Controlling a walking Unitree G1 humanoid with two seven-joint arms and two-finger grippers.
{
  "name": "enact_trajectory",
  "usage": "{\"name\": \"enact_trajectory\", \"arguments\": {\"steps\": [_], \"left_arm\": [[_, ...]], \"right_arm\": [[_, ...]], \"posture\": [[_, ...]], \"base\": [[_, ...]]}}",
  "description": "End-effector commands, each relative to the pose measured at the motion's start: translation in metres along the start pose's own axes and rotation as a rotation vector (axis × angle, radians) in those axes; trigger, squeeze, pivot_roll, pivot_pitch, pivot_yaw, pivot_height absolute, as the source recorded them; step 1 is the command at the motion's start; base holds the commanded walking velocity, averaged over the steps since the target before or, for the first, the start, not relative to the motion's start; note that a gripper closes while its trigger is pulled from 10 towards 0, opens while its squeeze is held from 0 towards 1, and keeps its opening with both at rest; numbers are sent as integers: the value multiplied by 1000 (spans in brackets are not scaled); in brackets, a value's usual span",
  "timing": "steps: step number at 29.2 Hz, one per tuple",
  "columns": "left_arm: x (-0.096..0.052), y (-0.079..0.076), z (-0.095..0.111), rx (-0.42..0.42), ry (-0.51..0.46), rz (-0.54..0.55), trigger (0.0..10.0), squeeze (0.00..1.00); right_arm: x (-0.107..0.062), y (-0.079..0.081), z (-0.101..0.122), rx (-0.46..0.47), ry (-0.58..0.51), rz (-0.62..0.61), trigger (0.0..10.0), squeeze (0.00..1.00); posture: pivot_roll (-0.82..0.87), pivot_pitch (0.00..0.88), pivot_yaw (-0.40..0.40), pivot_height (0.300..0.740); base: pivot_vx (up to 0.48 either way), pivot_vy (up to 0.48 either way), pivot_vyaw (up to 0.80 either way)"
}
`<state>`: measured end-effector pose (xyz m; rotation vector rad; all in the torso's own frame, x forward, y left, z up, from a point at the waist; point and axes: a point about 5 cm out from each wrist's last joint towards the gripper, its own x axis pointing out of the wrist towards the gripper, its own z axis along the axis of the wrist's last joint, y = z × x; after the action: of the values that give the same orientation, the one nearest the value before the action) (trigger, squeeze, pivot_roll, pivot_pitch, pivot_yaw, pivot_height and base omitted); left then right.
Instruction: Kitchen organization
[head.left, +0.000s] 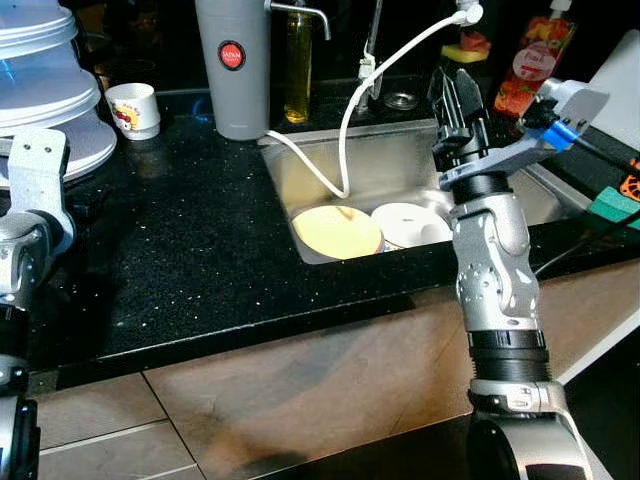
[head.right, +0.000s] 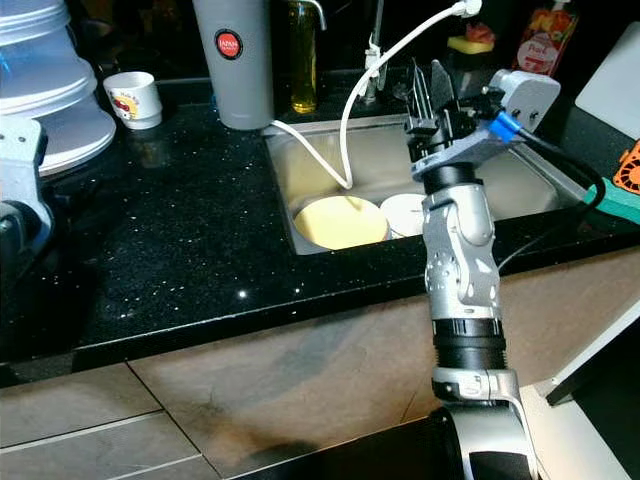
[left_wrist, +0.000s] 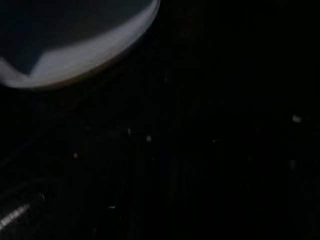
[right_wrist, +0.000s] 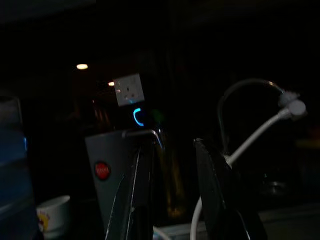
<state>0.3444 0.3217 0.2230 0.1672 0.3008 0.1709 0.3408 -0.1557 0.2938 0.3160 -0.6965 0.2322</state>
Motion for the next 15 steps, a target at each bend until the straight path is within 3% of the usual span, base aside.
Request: {"name": "enact_trajectory", "arguments": {"steps": [1,9,10,11,12,15], "left_arm": [[-2,6,-11,-40,55,-20,10000,0],[-4,12,-38,-60,154,0,10000,0],[-4,11,-44,-81,173,-2,4000,0],[-4,11,-47,-95,185,-4,4000,0],[-4,7,-51,-125,194,-16,0,0],[-5,4,-51,-131,193,-23,0,0]], "right_arm": [[-2,3,2,-2,5,6,10000,0],[-5,0,3,-9,14,-9,10000,0],[-6,-1,3,-9,16,-11,10000,0],[-6,-1,3,-10,17,-12,10000,0],[-6,-1,3,-9,20,-14,10000,0],[-6,-1,4,-9,22,-15,10000,0]], "posture": [[73,0,-1,740],[66,7,1,740],[66,7,1,740],[64,11,-1,740],[64,12,-3,740],[64,13,-5,740]], "base": [[0,0,0],[0,0,0],[0,0,0],[0,0,0],[0,0,0],[0,0,0]]}}
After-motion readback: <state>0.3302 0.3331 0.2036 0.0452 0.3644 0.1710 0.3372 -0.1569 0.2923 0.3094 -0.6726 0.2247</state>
